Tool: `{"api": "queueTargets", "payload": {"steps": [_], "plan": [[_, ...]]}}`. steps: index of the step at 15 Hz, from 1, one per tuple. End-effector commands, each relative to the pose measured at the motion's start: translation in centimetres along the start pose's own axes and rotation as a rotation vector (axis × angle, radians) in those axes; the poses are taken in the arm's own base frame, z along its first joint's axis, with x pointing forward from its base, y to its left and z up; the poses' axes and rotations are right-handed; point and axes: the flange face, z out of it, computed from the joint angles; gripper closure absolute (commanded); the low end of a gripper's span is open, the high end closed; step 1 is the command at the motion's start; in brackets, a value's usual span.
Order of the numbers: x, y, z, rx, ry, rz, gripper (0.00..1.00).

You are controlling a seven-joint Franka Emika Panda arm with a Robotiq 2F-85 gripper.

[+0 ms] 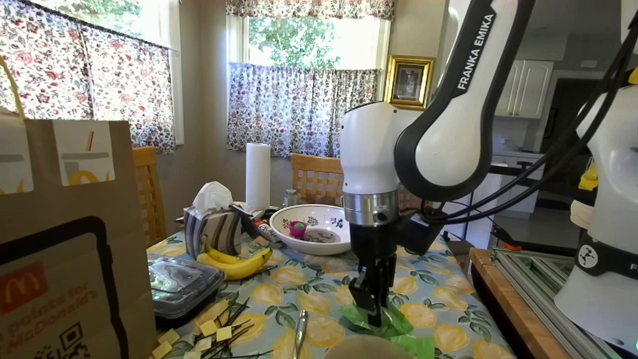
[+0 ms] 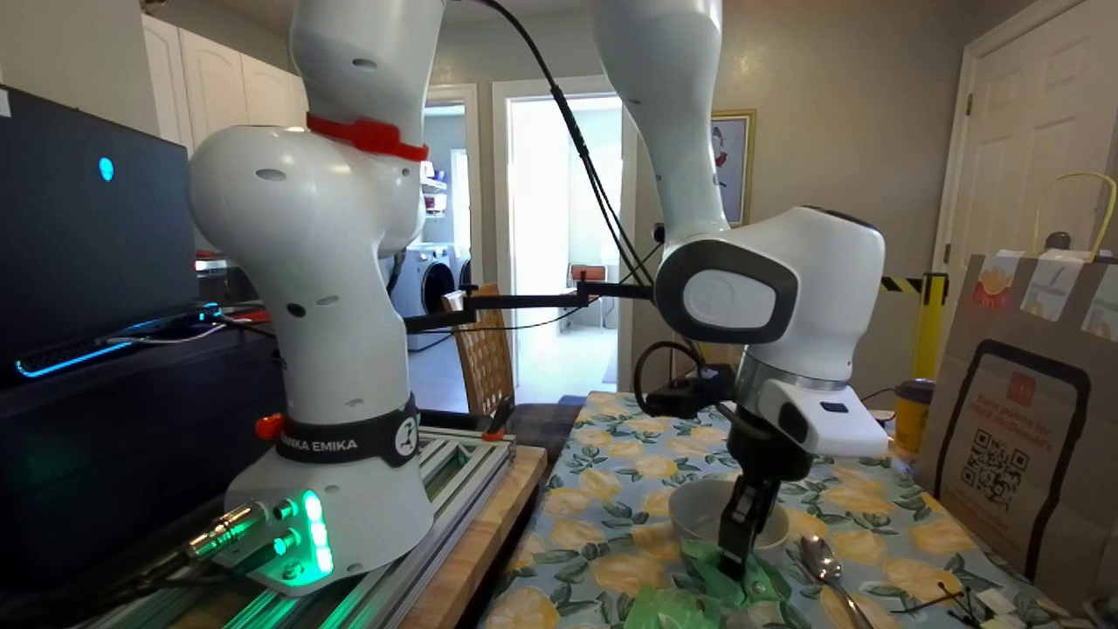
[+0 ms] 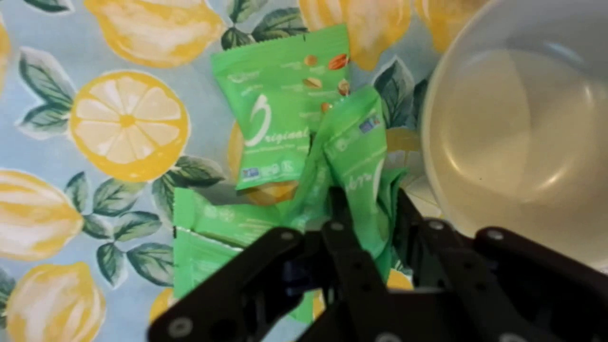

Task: Take the green packet in the grey bowl out and place it on the table then pick up two green packets and place them in the grey bowl

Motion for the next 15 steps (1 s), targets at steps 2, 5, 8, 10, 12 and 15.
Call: {"api": "queueTargets", "payload": {"steps": [2, 5, 8, 10, 12, 15], "plan": [[-2.0, 0.5, -2.5, -0.063, 0.067, -0.042, 0.94], [-2.9, 0.1, -3.4, -0.084, 0.082, -0.100, 0.85], [-4.2, -0.8, -4.1, -0.088, 0.081, -0.194, 0.44], [-5.1, -1.7, -4.5, -0.098, 0.091, -0.243, 0.29], [-6.1, -2.7, -4.8, -0.108, 0.102, -0.283, 0.14], [-6.2, -3.2, -5.0, -0.117, 0.116, -0.290, 0.00]]}}
